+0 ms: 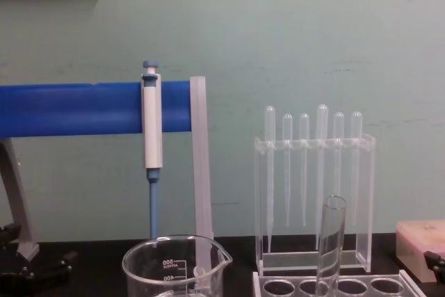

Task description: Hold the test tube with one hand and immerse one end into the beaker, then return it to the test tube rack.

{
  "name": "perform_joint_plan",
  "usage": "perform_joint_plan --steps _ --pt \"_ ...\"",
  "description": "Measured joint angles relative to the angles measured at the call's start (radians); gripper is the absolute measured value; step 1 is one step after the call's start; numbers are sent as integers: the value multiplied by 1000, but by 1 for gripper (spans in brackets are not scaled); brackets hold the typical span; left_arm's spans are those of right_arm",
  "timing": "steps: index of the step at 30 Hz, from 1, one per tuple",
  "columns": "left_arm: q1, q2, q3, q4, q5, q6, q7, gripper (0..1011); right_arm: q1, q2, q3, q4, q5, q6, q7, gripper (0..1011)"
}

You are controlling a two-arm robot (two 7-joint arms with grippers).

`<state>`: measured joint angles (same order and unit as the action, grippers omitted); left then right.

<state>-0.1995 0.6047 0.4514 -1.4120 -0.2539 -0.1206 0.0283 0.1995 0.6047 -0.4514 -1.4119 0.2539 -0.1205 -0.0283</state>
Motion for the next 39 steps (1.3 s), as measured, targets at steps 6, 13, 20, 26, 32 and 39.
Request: perform_joint_plan --steps 6,13,20,26,32,39 --pt "0 0 0 0 0 0 0 1000 0 0 0 0 0 0 0 1002" --pt "0 0 0 0 0 0 0 1000 0 0 0 0 0 0 0 1002" --pt "0 0 0 0 0 0 0 1000 0 0 0 0 0 0 0 1002" --pt "0 0 0 0 0 0 0 1000 0 0 0 0 0 0 0 1002" --pt "0 0 0 0 0 0 0 1000 -1 -2 5 -1 0 0 1 1000" --pt "0 0 0 0 0 0 0 1000 -18 -2 34 -46 3 6 17 1002"
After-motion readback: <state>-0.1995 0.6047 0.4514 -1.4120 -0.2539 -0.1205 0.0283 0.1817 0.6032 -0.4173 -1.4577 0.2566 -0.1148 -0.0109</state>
